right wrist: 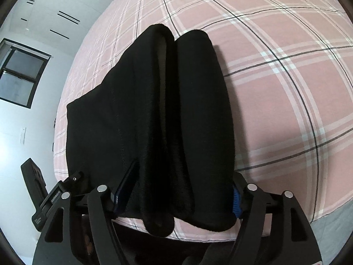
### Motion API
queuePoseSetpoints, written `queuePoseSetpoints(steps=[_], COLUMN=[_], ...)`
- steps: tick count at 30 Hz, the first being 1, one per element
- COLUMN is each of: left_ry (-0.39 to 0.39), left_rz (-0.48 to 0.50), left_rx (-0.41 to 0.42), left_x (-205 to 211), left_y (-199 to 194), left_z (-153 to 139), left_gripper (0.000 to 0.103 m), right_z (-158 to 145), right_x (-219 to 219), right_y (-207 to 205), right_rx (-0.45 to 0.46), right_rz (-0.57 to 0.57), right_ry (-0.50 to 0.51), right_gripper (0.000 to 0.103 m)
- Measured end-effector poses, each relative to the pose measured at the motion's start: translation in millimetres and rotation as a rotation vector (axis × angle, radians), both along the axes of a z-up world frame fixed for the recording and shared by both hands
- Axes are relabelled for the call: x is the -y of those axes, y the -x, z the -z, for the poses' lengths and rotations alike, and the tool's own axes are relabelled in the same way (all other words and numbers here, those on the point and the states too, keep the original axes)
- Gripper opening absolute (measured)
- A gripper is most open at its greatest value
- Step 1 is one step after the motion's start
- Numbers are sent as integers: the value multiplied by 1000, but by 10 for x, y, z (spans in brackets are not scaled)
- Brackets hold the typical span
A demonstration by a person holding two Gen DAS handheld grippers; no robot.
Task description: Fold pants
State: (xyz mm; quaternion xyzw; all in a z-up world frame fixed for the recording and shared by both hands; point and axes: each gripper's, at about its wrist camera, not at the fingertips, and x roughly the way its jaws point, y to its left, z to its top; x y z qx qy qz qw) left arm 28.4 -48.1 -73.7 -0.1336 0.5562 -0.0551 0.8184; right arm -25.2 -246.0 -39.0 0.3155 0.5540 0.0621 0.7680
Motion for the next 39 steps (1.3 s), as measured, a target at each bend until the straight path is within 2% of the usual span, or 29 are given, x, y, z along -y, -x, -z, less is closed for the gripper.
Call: queuePoseSetpoints(steps=[10, 19, 22, 23, 24, 26, 28, 32, 33, 36, 38, 39], left_ry=[7, 27, 81, 95, 72, 40, 40, 49, 47, 42, 62, 73], left_rz=[-1, 0, 10, 16, 24, 37, 30, 30, 37, 54, 50, 49], left_rx=[4, -40, -80, -92, -100, -110, -123, -148, -150, -154, -157, -160], left_x=[-93, -189, -193, -177, -137, -88, -100, -142, -156, -178, -214, -275], left_y=[34, -12, -45, -50, -55, -72, -87, -112, -117, -129, -141, -152], left_z=[-20, -34, -50, -50, -59, -65, -82, -158, -181, -215, -204, -201], left_gripper=[98, 98, 98, 97, 94, 91, 87, 66, 61, 53, 54, 59], right_z=[26, 47, 40, 38, 39, 47, 58, 82, 75, 78, 103, 115], right_x=[-231, -314, -325, -309, -251, -164, -121, -47, -50, -29, -1, 2], right_y=[-162, -243, -256, -253, -240, -227, -219, -189, -185, -172, -167, -173], right_rx=[-8, -14, -9, -6, -1, 8, 11, 20, 26, 33, 27, 18], right_rz=[-13, -23, -28, -27, -25, -15, -6, 8, 6, 10, 21, 17], right_ry=[21, 27, 22, 21, 14, -14, -43, -111, -117, -142, -171, -172], right_gripper=[87, 90, 90, 86, 84, 71, 64, 49, 47, 45, 46, 50])
